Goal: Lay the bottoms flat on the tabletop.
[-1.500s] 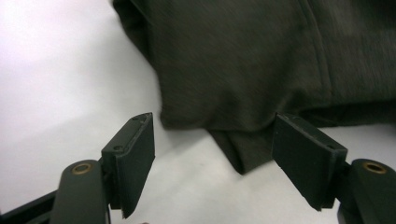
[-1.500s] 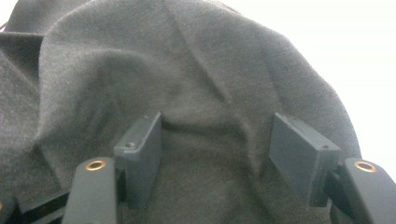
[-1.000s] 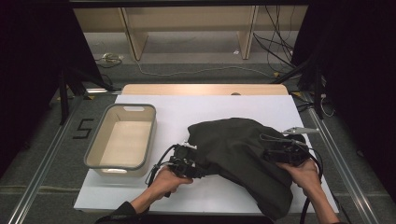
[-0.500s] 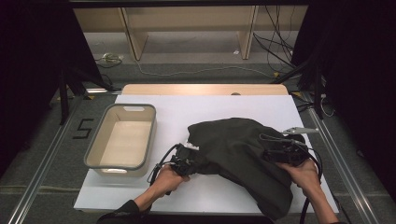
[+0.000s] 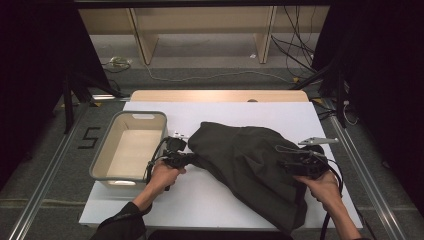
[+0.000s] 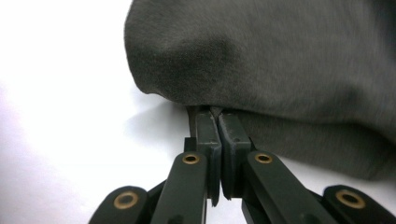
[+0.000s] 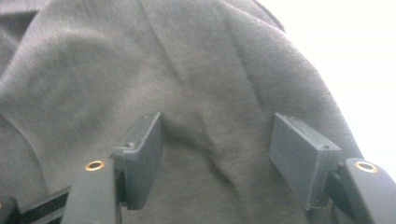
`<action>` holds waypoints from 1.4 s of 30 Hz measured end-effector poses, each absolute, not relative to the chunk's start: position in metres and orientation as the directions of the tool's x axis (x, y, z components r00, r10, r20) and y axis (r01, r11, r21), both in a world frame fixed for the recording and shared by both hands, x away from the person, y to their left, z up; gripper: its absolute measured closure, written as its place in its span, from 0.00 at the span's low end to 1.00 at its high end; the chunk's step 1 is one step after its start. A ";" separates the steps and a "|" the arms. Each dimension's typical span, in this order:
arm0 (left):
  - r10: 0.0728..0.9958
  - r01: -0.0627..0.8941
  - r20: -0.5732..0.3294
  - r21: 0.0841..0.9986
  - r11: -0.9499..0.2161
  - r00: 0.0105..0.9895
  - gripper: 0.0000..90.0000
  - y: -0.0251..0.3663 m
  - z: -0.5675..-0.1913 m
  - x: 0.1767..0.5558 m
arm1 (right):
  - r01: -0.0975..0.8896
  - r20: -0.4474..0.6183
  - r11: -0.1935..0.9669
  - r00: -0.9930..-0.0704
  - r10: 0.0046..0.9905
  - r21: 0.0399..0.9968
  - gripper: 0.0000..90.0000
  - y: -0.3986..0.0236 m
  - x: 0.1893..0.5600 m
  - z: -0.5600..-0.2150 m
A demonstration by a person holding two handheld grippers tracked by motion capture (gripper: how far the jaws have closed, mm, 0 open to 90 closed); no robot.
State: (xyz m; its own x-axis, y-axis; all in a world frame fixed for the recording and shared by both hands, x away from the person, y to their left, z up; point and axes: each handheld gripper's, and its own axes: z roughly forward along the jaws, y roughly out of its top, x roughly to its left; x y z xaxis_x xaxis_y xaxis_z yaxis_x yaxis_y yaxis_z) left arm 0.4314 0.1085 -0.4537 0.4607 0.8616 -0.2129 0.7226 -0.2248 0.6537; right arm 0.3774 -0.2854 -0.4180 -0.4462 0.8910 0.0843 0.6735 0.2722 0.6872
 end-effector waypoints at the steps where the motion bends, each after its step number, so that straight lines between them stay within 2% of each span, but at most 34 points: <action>1: 0.864 0.721 -0.216 0.659 -0.215 0.455 0.97 0.107 -0.452 0.431 | 0.675 0.086 0.273 -0.447 0.890 0.685 0.39 -0.284 0.378 -0.418; 4: 0.859 0.715 -0.211 0.662 -0.225 0.466 0.97 0.104 -0.449 0.429 | 0.674 0.081 0.281 -0.453 0.888 0.684 0.39 -0.282 0.377 -0.419; 8: 0.856 0.739 -0.249 0.641 -0.205 0.454 0.94 0.103 -0.451 0.429 | 0.669 0.083 0.276 -0.452 0.888 0.691 0.39 -0.281 0.376 -0.416; 9: 0.855 0.744 -0.256 0.636 -0.203 0.452 0.88 0.103 -0.451 0.429 | 0.664 0.085 0.273 -0.453 0.887 0.696 0.39 -0.280 0.375 -0.415; 11: 0.856 0.754 -0.260 0.625 -0.204 0.447 0.69 0.102 -0.451 0.428 | 0.654 0.079 0.277 -0.460 0.884 0.704 0.39 -0.279 0.373 -0.411; 14: 0.854 0.761 -0.266 0.616 -0.206 0.447 0.53 0.100 -0.449 0.422 | 0.634 0.095 0.265 -0.474 0.875 0.727 0.38 -0.278 0.372 -0.404; 19: 0.862 0.775 -0.286 0.608 -0.174 0.418 0.37 0.103 -0.441 0.409 | 0.610 0.101 0.269 -0.502 0.859 0.745 0.35 -0.268 0.367 -0.391; 33: 0.831 0.746 -0.305 0.641 -0.182 0.464 0.27 0.105 -0.431 0.382 | 0.534 0.120 0.351 -0.660 0.742 0.769 0.35 -0.208 0.352 -0.372; 42: 0.812 0.722 -0.290 0.658 -0.215 0.506 0.22 0.102 -0.429 0.367 | 0.524 0.129 0.439 -0.737 0.664 0.730 0.36 -0.170 0.350 -0.383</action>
State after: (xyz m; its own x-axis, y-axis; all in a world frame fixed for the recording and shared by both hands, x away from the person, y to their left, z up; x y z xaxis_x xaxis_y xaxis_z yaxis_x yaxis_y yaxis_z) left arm 0.3672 0.1017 -0.4295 0.5061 0.8124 -0.2896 0.7218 -0.2151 0.6578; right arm 0.3496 -0.1696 -0.3831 -0.7366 0.6639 0.1291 0.5237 0.4392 0.7299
